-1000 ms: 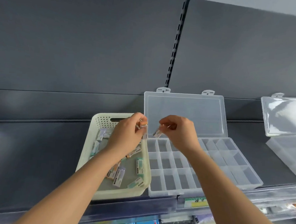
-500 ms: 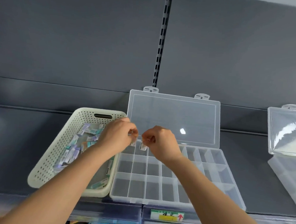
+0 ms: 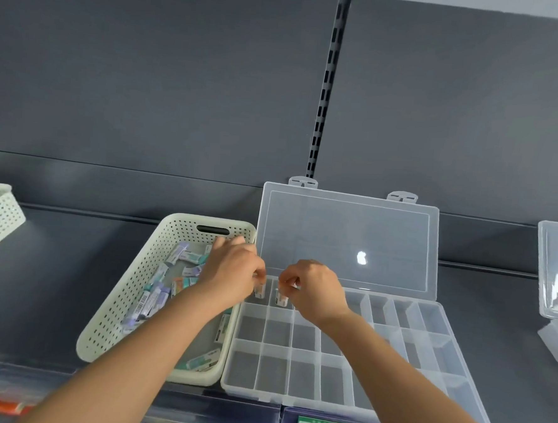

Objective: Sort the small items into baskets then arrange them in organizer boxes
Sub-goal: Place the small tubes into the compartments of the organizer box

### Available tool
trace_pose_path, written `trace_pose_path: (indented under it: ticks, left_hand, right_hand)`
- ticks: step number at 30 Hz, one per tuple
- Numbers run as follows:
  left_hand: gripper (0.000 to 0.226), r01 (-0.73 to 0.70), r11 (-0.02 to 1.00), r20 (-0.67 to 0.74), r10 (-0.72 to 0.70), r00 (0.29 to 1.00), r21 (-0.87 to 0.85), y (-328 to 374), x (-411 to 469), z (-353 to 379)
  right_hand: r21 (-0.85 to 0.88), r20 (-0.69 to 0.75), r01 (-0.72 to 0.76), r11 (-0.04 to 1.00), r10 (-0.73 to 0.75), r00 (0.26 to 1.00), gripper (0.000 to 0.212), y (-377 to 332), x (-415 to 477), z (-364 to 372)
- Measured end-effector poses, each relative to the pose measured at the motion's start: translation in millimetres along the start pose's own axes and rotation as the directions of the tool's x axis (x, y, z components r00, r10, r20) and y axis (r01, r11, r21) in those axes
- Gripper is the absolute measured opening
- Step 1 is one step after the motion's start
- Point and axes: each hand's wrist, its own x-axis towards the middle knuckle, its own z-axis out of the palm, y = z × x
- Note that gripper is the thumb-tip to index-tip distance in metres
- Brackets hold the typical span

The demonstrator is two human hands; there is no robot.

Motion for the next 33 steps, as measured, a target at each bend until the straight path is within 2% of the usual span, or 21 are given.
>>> trace_pose_path:
  ticks: [16,21,25,28,31,33]
  left_hand:
    - [0.014,-0.049,0.999,-0.024,0.050,0.998,0.018,-2.0,0.0,7.1]
    - [0.023,-0.050,0.999,-0.042,0.050,0.998,0.002,-3.5,-0.3,8.7]
    - [0.024,-0.075,0.992,-0.053,0.070,0.996,-0.106,-7.3,-1.8,0.9]
    - [0.019,-0.094,0.969,-0.157,0.059,0.986,-0.226,-17.7,-7.4,-14.7]
    - [0.020,0.021,0.962,-0.160,-0.067,0.985,-0.273,-41.4,-15.0,-32.1]
    - [0.021,0.127,0.962,-0.051,-0.143,0.988,-0.242,-59.9,-22.2,-40.9]
  right_hand:
    - [-0.025,0.007,0.022,0.999,-0.021,1.000,0.013,1.3,0.0,2.0]
    - [-0.039,-0.009,0.025,0.999,-0.025,1.000,0.018,2.9,0.5,4.8]
    - [-0.034,-0.003,0.040,0.999,-0.040,0.999,0.022,2.6,2.1,4.0]
    - [-0.013,-0.027,0.073,0.997,-0.073,0.997,0.027,-5.1,6.8,1.2]
    - [0.003,-0.058,0.130,0.991,-0.130,0.990,0.029,-24.4,15.0,1.4]
    - [0.012,-0.059,0.190,0.982,-0.189,0.980,0.026,-42.9,20.6,3.7]
